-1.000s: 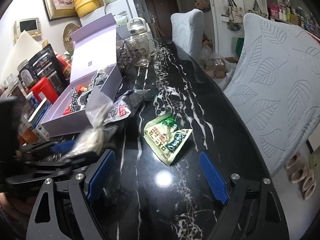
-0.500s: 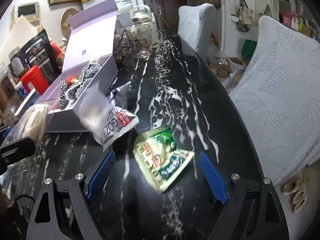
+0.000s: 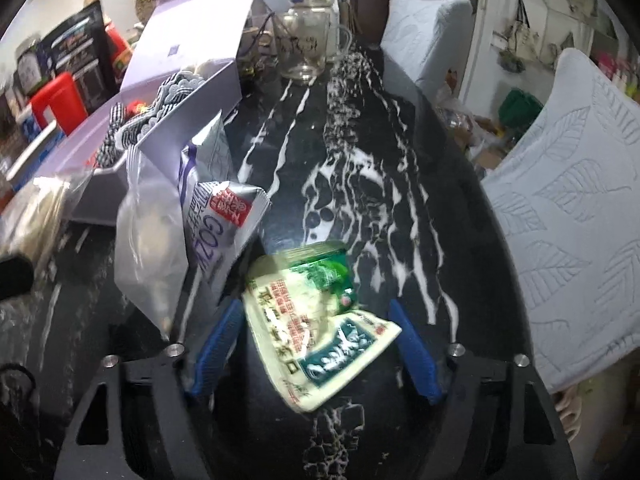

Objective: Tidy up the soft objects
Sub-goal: 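Grasp the bag of hair ties with the left tool while the right tool grasps the green packet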

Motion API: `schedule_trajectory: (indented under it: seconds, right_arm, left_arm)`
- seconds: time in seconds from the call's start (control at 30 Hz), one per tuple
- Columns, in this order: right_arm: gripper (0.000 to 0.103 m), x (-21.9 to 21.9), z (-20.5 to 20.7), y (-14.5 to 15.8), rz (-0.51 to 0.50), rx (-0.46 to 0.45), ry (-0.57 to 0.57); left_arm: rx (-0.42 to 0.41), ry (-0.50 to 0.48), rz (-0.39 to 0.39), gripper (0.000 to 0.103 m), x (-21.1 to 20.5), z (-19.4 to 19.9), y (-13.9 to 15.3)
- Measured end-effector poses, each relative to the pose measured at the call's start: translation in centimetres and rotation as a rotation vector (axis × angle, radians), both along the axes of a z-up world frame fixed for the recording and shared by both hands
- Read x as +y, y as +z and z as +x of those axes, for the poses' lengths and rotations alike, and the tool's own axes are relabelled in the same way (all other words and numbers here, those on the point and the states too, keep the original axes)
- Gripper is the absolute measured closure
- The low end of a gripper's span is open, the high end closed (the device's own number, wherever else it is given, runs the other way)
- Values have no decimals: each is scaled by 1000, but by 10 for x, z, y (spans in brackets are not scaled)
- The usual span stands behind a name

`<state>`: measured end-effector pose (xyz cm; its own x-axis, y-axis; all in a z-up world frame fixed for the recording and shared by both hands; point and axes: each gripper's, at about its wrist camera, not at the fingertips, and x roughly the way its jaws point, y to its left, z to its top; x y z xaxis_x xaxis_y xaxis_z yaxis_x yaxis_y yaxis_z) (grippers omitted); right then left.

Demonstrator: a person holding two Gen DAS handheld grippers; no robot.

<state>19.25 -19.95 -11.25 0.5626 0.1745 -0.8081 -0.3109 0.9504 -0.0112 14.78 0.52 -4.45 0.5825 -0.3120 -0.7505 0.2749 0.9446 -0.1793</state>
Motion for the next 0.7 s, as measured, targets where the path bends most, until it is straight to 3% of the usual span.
schedule_trajectory:
  seconds: [0.27, 0.7]
  right_arm:
    - [48, -6, -20, 1, 4, -8, 13]
    - [49, -22, -72, 5, 31, 30, -114]
  left_arm:
    - [15, -4, -17, 46, 4, 0, -4]
    - [31, -16, -46, 46, 6, -9, -8]
